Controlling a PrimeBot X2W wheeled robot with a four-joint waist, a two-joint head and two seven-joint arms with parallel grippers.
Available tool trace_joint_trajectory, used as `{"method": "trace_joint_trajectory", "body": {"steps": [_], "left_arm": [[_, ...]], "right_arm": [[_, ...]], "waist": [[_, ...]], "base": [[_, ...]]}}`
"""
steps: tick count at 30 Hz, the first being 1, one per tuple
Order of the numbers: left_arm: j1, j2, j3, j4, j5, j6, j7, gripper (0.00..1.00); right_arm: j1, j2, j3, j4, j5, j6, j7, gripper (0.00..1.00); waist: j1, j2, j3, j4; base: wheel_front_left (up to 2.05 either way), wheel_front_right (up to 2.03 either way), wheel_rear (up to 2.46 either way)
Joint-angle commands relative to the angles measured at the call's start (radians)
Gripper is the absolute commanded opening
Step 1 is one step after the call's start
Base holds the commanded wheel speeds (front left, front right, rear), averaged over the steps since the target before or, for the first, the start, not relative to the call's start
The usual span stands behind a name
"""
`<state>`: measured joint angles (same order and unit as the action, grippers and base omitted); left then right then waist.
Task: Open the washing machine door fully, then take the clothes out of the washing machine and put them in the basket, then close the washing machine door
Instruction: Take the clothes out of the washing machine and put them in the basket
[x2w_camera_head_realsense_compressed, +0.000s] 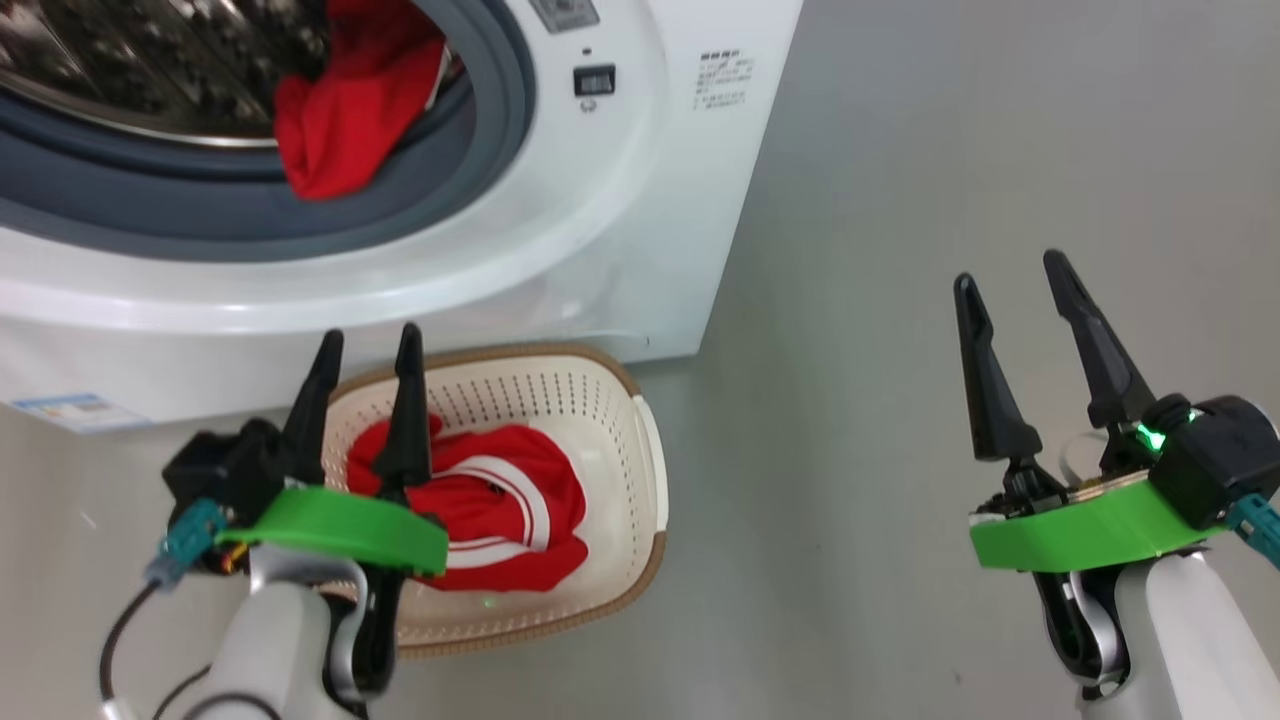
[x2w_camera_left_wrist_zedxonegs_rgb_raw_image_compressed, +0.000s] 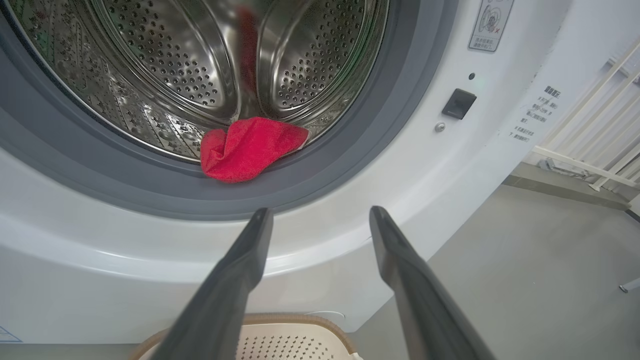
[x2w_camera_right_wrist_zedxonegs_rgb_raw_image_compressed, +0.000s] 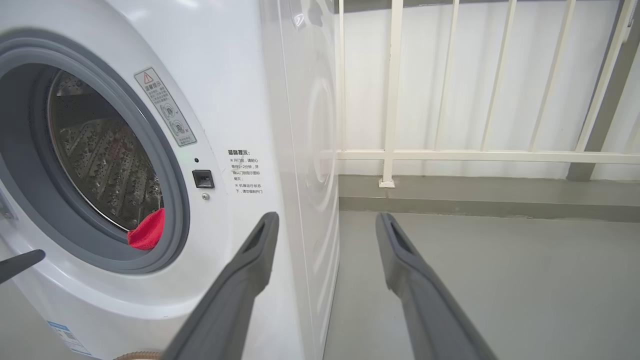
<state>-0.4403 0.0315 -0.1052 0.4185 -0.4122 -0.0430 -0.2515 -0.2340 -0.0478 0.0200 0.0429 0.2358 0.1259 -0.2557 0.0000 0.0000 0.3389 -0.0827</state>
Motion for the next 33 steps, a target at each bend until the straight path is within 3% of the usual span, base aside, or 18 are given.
{"method": "trace_joint_trajectory", "body": {"steps": [1, 23, 33], "left_arm": [[0.031, 0.019, 0.029, -0.044, 0.002, 0.001, -0.01, 1.0], [0.32, 0.042, 0.07, -0.268, 0.068, -0.005, -0.01, 1.0], [0.419, 0.05, 0.08, -0.335, 0.06, 0.026, 0.013, 1.0]], "right_arm": [[0.017, -0.002, 0.016, -0.017, -0.014, 0.005, -0.006, 1.0], [0.149, -0.002, -0.017, 0.014, -0.036, 0.005, -0.006, 1.0], [0.204, -0.002, -0.023, -0.002, -0.032, 0.005, -0.006, 1.0]], "waist": [[0.0, 0.0, -0.06, 0.001], [0.0, 0.0, -0.288, -0.019], [0.0, 0.0, -0.334, -0.029]], "base": [[0.0, 0.0, 0.0], [0.0, 0.0, 0.0], [0.0, 0.0, 0.0]]}}
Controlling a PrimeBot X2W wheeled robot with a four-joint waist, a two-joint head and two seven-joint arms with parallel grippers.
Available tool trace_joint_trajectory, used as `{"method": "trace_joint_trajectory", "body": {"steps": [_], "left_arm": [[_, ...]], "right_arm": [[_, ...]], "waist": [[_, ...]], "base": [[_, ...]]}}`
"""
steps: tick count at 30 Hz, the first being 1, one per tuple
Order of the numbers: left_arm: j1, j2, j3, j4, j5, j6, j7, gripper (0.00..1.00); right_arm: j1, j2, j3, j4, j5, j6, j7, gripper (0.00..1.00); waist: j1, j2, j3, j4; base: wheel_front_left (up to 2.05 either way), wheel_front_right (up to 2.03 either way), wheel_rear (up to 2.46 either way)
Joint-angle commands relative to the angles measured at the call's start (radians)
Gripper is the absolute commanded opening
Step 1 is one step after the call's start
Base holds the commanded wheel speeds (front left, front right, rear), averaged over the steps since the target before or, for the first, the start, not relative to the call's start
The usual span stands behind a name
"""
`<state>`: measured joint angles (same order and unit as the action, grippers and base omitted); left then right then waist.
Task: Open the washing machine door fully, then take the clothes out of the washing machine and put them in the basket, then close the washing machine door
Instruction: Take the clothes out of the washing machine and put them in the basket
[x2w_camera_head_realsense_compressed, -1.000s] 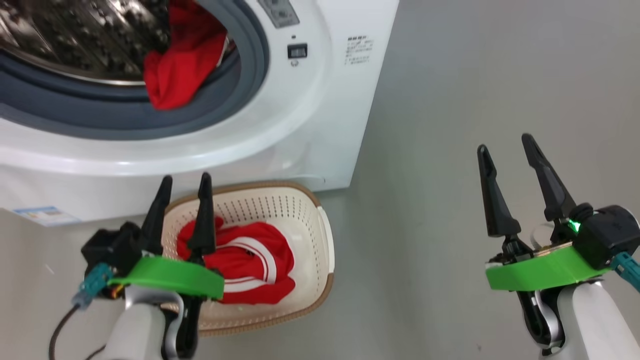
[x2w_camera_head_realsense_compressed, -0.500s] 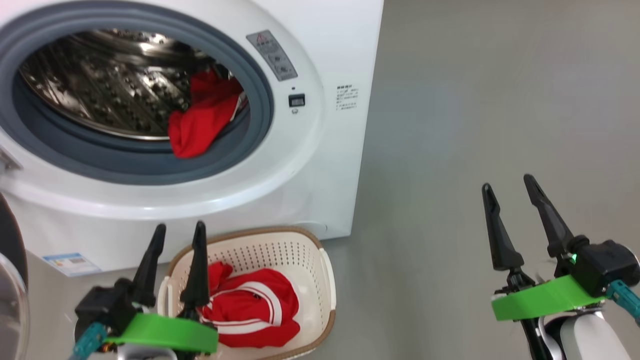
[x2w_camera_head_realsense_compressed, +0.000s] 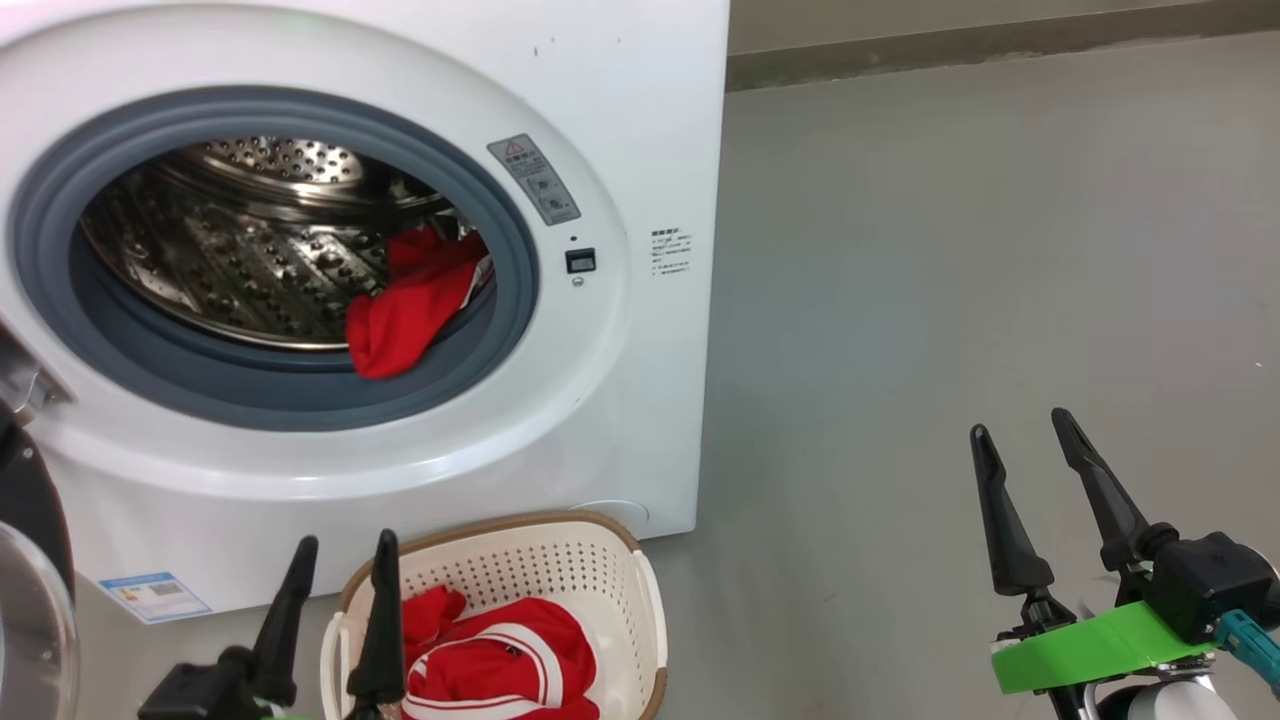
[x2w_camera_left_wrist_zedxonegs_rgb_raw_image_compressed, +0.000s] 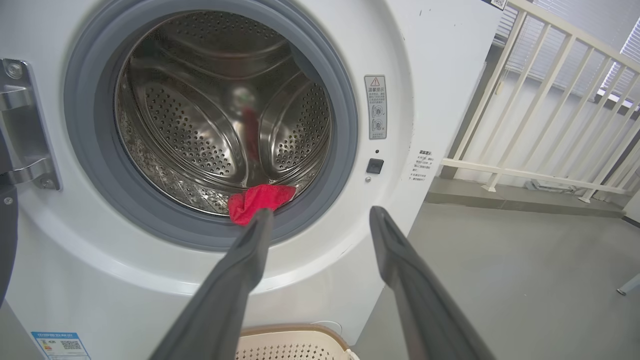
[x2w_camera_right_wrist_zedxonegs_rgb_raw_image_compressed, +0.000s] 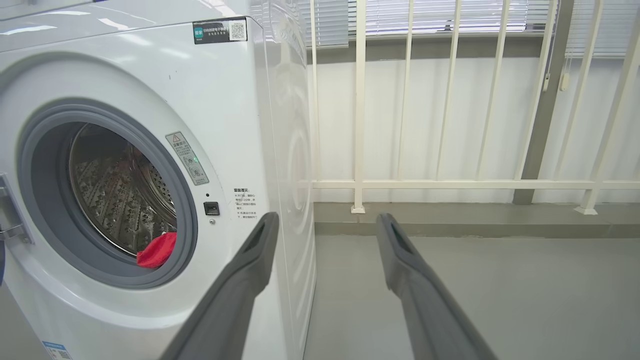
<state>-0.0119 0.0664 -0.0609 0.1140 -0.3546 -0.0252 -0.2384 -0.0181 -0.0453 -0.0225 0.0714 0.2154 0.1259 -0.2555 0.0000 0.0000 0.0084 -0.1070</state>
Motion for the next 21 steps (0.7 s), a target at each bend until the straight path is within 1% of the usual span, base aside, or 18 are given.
{"method": "trace_joint_trajectory", "body": {"steps": [1, 11, 21], "left_arm": [[-0.003, 0.015, 0.035, -0.035, 0.003, 0.012, 0.002, 1.0], [0.02, 0.015, 0.031, -0.068, 0.002, 0.035, 0.012, 1.0], [0.011, 0.013, 0.027, -0.08, -0.014, 0.04, 0.011, 1.0]], "right_arm": [[-0.01, -0.005, 0.021, -0.033, -0.01, 0.005, -0.006, 1.0], [0.003, -0.005, 0.034, -0.04, -0.007, 0.005, -0.006, 1.0], [-0.002, -0.005, 0.039, -0.041, -0.007, 0.005, -0.006, 1.0]], "waist": [[0.0, 0.0, -0.004, -0.007], [0.0, 0.0, 0.001, -0.009], [0.0, 0.0, 0.026, -0.006]], "base": [[0.0, 0.0, 0.0], [0.0, 0.0, 0.0], [0.0, 0.0, 0.0]]}}
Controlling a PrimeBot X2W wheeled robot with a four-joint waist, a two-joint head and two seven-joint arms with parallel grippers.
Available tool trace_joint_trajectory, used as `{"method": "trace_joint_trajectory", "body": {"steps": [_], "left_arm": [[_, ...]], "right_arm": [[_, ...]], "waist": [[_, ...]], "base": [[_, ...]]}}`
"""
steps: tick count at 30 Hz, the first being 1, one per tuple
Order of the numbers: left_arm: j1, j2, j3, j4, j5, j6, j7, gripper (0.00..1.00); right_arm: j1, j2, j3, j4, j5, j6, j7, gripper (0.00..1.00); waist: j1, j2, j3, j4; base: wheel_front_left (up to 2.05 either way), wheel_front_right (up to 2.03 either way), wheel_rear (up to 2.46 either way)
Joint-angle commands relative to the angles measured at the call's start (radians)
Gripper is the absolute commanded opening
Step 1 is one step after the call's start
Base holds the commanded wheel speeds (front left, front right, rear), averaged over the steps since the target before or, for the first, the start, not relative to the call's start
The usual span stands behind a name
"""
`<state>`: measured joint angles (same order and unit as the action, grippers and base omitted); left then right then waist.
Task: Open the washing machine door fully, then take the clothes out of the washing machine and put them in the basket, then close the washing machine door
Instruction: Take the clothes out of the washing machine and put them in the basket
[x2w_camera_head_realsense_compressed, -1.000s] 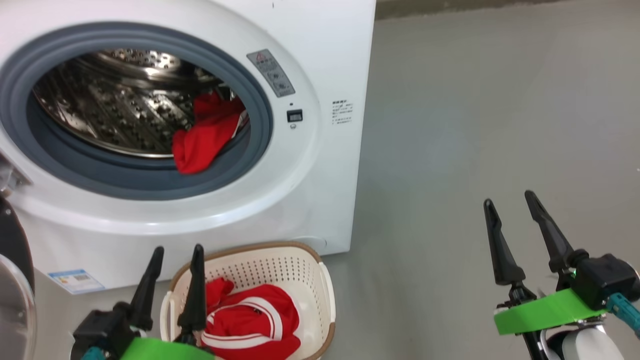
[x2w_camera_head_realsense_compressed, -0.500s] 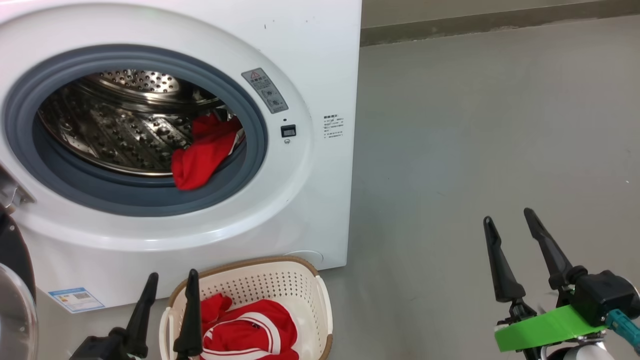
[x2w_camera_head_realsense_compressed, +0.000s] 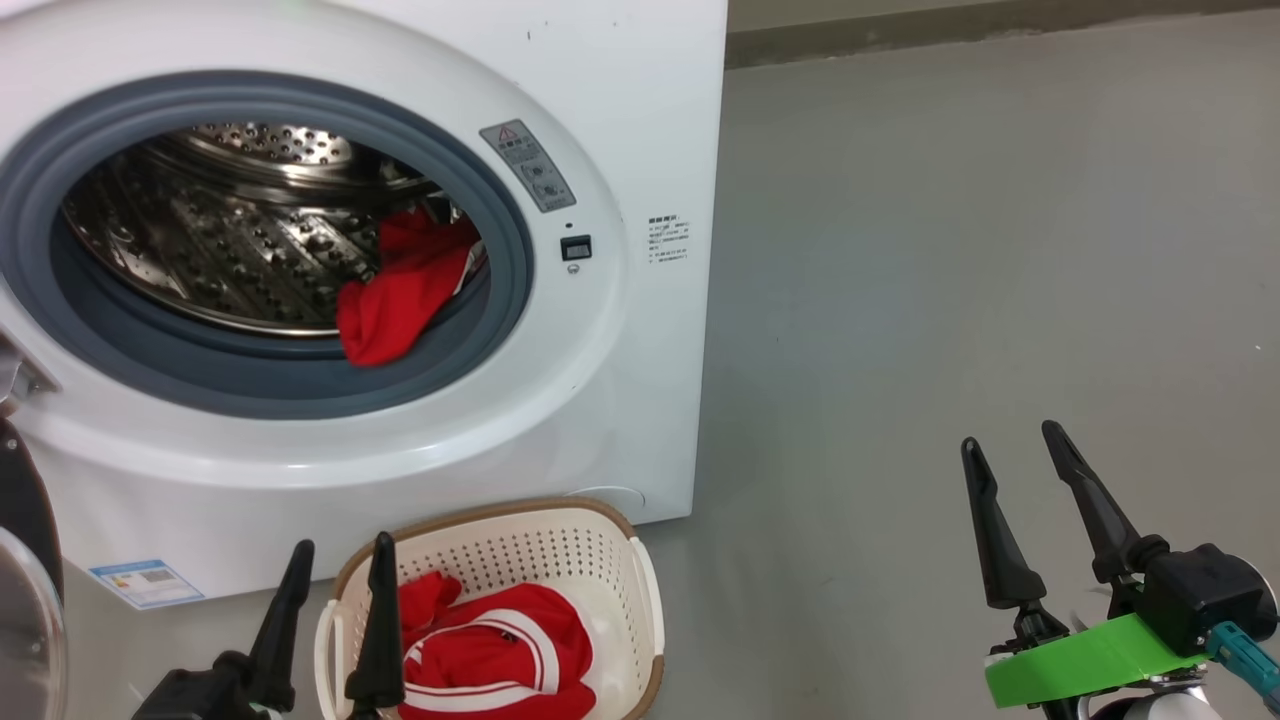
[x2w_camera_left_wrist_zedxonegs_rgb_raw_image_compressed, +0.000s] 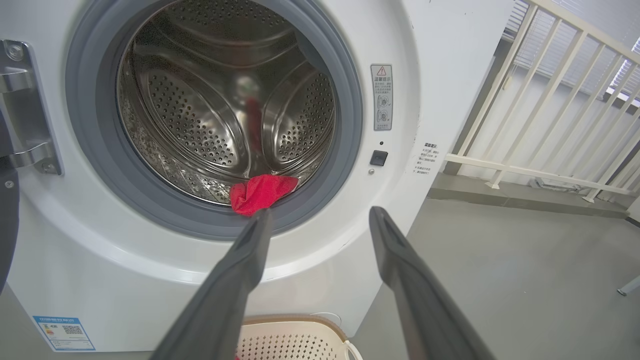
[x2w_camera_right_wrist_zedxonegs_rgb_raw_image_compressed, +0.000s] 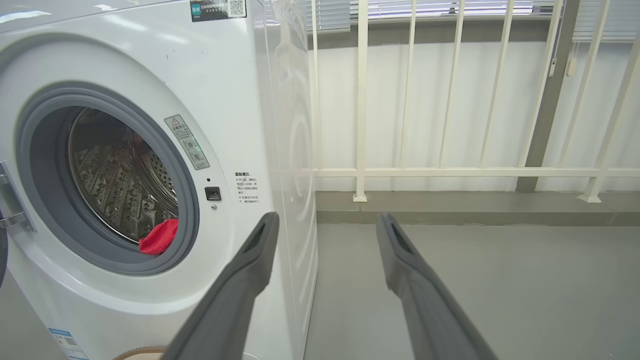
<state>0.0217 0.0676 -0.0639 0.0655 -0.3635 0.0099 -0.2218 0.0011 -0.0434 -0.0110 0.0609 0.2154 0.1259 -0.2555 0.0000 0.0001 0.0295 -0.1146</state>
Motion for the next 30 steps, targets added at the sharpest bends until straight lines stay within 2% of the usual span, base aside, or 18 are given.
{"method": "trace_joint_trajectory", "body": {"steps": [1, 13, 16, 21, 30], "left_arm": [[-0.024, 0.012, 0.029, -0.032, -0.007, 0.006, -0.006, 1.0], [-0.082, 0.012, 0.03, -0.042, -0.022, 0.014, -0.011, 1.0], [-0.121, 0.013, 0.033, -0.041, -0.029, 0.014, -0.011, 1.0], [-0.189, 0.015, 0.031, -0.033, -0.058, -0.008, -0.008, 1.0], [-0.346, 0.049, 0.037, 0.019, -0.047, -0.013, -0.009, 1.0]], "right_arm": [[-0.022, -0.007, 0.029, -0.031, -0.006, 0.005, -0.006, 1.0], [-0.047, -0.007, 0.045, -0.034, 0.004, 0.005, -0.006, 1.0], [-0.059, -0.007, 0.054, -0.032, 0.006, 0.005, -0.006, 1.0], [-0.084, -0.007, 0.072, -0.037, 0.013, 0.005, -0.006, 1.0], [-0.138, -0.007, 0.087, -0.045, 0.016, 0.005, -0.006, 1.0]], "waist": [[0.0, -0.0001, 0.009, 0.002], [0.0, -0.0001, 0.085, 0.009], [0.0, -0.0001, 0.119, 0.008], [0.0, -0.0001, 0.18, 0.0], [0.0, -0.0001, 0.288, -0.007]], "base": [[0.0, 0.0, 0.0], [0.0, 0.0, 0.0], [0.0, 0.0, 0.0], [0.0, 0.0, 0.0], [0.0, 0.0, 0.0]]}}
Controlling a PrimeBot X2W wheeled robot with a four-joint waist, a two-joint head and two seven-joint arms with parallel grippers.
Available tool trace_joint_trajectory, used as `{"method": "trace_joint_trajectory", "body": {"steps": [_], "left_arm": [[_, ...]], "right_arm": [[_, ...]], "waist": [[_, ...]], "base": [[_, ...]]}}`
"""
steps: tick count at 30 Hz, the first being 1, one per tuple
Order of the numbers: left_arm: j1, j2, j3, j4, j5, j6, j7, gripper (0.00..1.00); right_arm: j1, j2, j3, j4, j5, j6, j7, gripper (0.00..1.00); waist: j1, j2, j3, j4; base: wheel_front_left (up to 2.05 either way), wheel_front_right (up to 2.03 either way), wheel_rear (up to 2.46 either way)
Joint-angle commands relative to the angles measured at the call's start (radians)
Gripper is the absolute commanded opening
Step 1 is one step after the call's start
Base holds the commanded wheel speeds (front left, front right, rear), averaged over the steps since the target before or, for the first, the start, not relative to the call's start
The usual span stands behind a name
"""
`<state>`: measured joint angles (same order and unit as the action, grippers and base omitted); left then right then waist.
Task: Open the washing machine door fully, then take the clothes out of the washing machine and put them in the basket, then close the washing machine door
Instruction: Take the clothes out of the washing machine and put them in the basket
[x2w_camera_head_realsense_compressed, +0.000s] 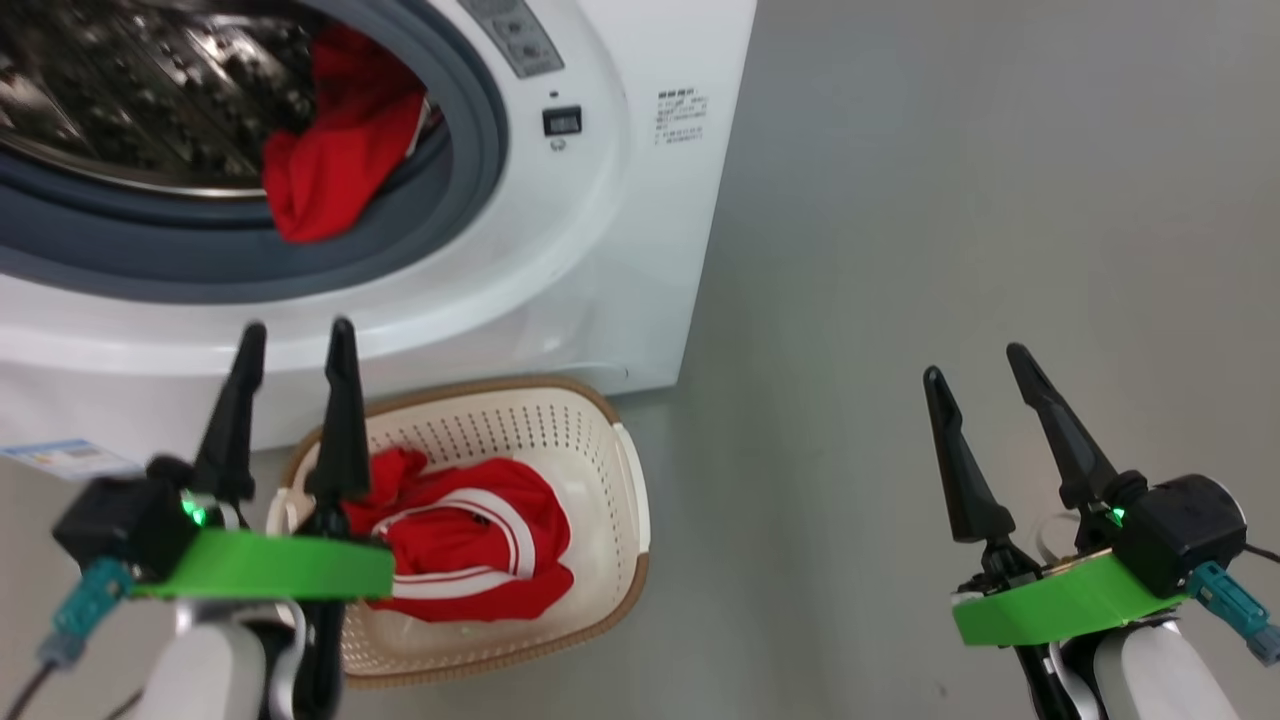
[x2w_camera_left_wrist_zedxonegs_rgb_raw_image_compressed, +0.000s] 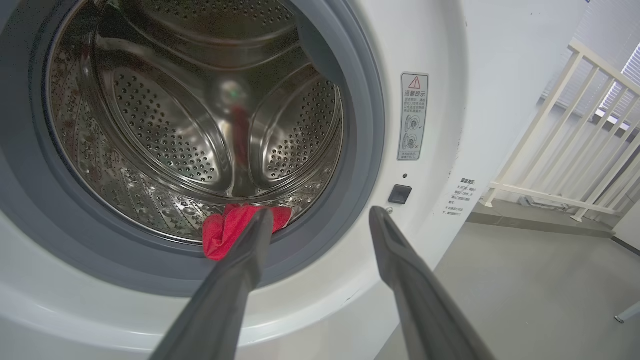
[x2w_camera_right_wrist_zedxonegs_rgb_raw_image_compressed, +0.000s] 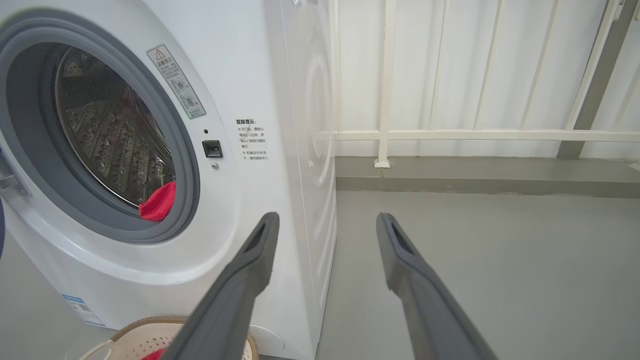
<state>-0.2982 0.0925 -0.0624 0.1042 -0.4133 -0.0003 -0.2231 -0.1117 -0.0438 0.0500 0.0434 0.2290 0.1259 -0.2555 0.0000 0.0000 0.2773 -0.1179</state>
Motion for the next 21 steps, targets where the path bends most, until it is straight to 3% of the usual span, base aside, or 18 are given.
{"method": "trace_joint_trajectory", "body": {"steps": [1, 10, 21], "left_arm": [[-0.045, 0.027, 0.038, -0.008, 0.002, -0.004, -0.009, 1.0], [-0.248, 0.049, 0.059, 0.123, 0.004, -0.006, -0.023, 1.0], [-0.45, 0.073, 0.076, 0.285, 0.005, -0.045, -0.036, 1.0]], "right_arm": [[-0.03, -0.006, 0.027, -0.03, 0.001, 0.005, -0.006, 1.0], [-0.074, -0.006, 0.032, -0.036, -0.003, 0.005, -0.006, 1.0], [-0.12, -0.006, 0.049, -0.041, -0.008, 0.005, -0.006, 1.0]], "waist": [[0.0, 0.0, 0.051, -0.004], [0.0, 0.0, 0.15, 0.004], [0.0, 0.0, 0.229, -0.001]], "base": [[0.0, 0.0, 0.0], [0.0, 0.0, 0.0], [0.0, 0.0, 0.0]]}}
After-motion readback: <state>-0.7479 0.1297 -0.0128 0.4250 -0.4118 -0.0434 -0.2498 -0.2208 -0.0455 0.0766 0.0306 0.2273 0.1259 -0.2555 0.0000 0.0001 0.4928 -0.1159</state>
